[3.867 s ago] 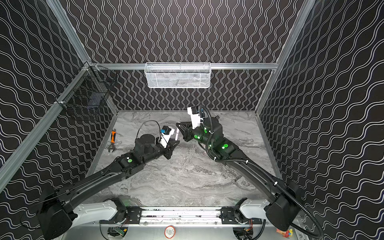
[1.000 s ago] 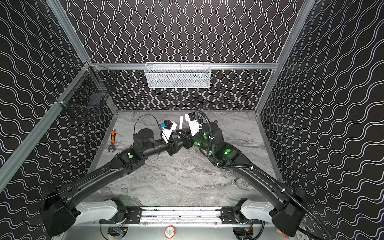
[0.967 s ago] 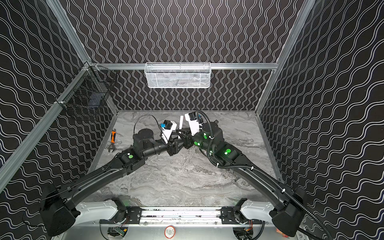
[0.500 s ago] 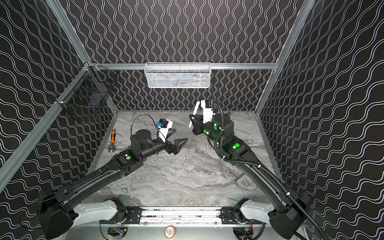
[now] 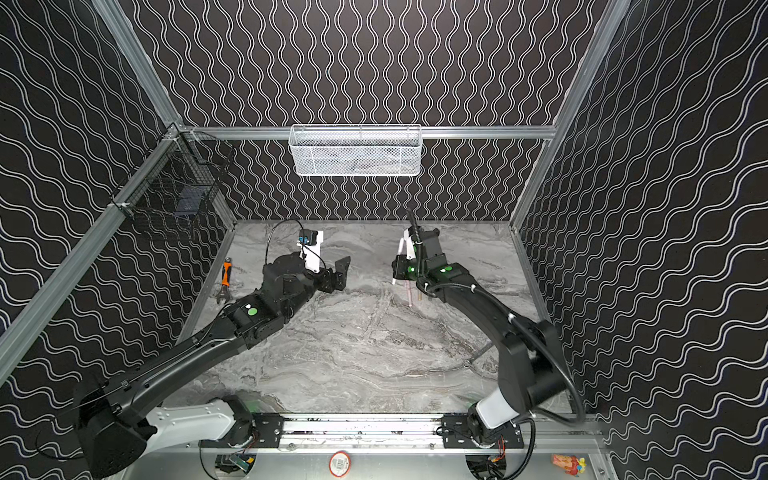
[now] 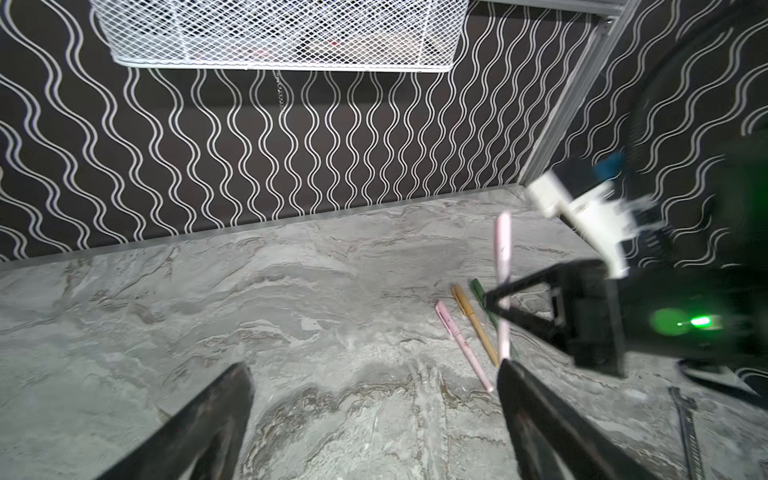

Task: Insert the pens into the pen caps

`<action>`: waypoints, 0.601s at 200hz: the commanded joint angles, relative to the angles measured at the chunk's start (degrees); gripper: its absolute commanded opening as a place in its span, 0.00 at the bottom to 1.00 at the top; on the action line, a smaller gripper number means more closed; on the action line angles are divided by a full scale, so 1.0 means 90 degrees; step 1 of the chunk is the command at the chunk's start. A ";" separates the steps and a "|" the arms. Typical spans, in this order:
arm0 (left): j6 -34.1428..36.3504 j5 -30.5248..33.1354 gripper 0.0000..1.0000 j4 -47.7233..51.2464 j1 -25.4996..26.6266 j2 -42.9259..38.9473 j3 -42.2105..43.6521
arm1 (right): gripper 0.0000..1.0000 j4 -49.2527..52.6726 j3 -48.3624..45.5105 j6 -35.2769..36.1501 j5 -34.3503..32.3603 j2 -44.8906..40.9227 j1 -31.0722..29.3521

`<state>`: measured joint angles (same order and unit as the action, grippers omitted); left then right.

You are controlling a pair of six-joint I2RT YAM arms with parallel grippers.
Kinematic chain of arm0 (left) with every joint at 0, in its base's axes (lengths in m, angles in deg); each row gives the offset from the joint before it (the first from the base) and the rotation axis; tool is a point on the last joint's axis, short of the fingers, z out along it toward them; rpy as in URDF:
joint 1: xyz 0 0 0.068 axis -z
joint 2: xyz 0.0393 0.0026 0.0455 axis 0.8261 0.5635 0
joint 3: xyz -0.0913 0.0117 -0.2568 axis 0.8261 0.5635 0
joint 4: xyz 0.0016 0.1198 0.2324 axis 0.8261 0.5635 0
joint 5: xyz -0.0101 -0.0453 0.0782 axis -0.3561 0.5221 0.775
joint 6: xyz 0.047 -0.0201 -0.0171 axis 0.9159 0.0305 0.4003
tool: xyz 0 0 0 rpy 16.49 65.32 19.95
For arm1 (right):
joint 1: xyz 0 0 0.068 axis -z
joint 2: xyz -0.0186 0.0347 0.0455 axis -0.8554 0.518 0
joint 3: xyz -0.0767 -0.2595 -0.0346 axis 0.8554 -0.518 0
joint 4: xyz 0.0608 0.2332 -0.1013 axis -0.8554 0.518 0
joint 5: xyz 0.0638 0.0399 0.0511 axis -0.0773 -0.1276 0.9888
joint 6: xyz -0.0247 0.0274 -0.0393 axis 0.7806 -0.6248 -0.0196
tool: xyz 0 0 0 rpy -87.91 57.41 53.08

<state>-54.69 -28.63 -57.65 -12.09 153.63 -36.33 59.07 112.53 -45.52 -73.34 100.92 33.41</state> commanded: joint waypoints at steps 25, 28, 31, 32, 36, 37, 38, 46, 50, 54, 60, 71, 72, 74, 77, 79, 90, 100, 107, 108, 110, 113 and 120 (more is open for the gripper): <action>-0.0051 0.0130 0.94 -0.0058 -0.0002 -0.0012 -0.0014 | 0.10 0.0855 0.0549 0.0053 0.0209 0.1434 0.0000; -0.0050 0.0122 0.94 -0.0058 -0.0002 -0.0008 -0.0014 | 0.10 0.0833 0.0541 0.0016 0.0224 0.1493 0.0002; -0.0051 0.0105 0.94 -0.0068 -0.0002 -0.0014 -0.0011 | 0.10 0.0805 0.0539 -0.0019 0.0228 0.1561 0.0003; -0.0051 0.0101 0.94 -0.0068 -0.0002 -0.0013 -0.0013 | 0.10 0.0795 0.0534 -0.0029 0.0229 0.1574 0.0005; -0.0055 0.0089 0.94 -0.0077 0.0006 -0.0021 -0.0013 | 0.10 0.0768 0.0534 -0.0055 0.0208 0.1642 0.0003; -0.0055 0.0083 0.94 -0.0077 0.0007 -0.0022 -0.0014 | 0.10 0.0767 0.0542 -0.0061 0.0204 0.1653 0.0005; -0.0053 0.0080 0.94 -0.0073 0.0002 -0.0022 -0.0019 | 0.10 0.0766 0.0545 -0.0065 0.0197 0.1659 0.0002; -0.0052 0.0054 0.94 -0.0078 0.0002 -0.0013 -0.0024 | 0.10 0.0835 0.0634 -0.0086 0.0171 0.1905 0.0002; -0.0052 0.0040 0.94 -0.0090 0.0003 -0.0012 -0.0024 | 0.10 0.0895 0.0693 -0.0095 0.0170 0.1957 -0.0001; -0.0043 0.0025 0.94 -0.0098 -0.0001 -0.0012 -0.0014 | 0.11 0.0941 0.0737 -0.0111 0.0162 0.2032 0.0002; -0.0051 0.0002 0.94 -0.0111 -0.0002 0.0003 0.0000 | 0.11 0.1022 0.0792 -0.0130 0.0137 0.2126 0.0001; -0.0061 -0.0045 0.94 -0.0088 0.0000 0.0044 -0.0022 | 0.11 0.1111 0.0851 -0.0139 0.0164 0.2244 0.0005; -0.0061 -0.0052 0.94 -0.0083 -0.0001 0.0045 -0.0028 | 0.12 0.1119 0.0856 -0.0137 0.0162 0.2257 0.0002; -0.0056 -0.0062 0.94 -0.0079 -0.0002 0.0054 -0.0037 | 0.12 0.1137 0.0860 -0.0141 0.0153 0.2275 0.0007; -0.0052 -0.0084 0.94 -0.0064 0.0003 0.0074 -0.0056 | 0.12 0.1169 0.0861 -0.0145 0.0130 0.2289 0.0006; -0.0052 -0.0099 0.94 -0.0055 -0.0001 0.0083 -0.0066 | 0.12 0.1186 0.0861 -0.0153 0.0094 0.2297 0.0005; -0.0044 -0.0101 0.94 -0.0033 0.0005 0.0120 -0.0091 | 0.13 0.1172 0.0790 -0.0212 0.0024 0.2307 -0.0001; -0.0042 -0.0102 0.94 -0.0074 -0.0002 0.0121 -0.0056 | 0.13 0.1113 0.0731 -0.0257 0.0055 0.2314 0.0006; -0.0032 -0.0115 0.94 -0.0111 -0.0002 0.0121 -0.0034 | 0.14 0.1071 0.0725 -0.0249 0.0086 0.2309 0.0005; -0.0032 -0.0117 0.94 -0.0114 -0.0002 0.0118 -0.0029 | 0.14 0.1065 0.0725 -0.0251 0.0089 0.2309 0.0002; -0.0032 -0.0125 0.94 -0.0126 -0.0002 0.0125 -0.0025 | 0.14 0.1060 0.0729 -0.0245 0.0091 0.2317 0.0007; -0.0034 -0.0138 0.94 -0.0135 -0.0002 0.0130 -0.0024 | 0.14 0.1059 0.0743 -0.0244 0.0083 0.2326 0.0008; -0.0051 -0.0181 0.94 -0.0137 -0.0002 0.0148 -0.0031 | 0.14 0.1049 0.0775 -0.0235 0.0070 0.2353 0.0007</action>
<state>-54.69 -28.83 -57.28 -12.09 154.48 -36.49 67.90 119.31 -47.18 -72.09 121.46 33.46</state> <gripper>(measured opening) 0.938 0.138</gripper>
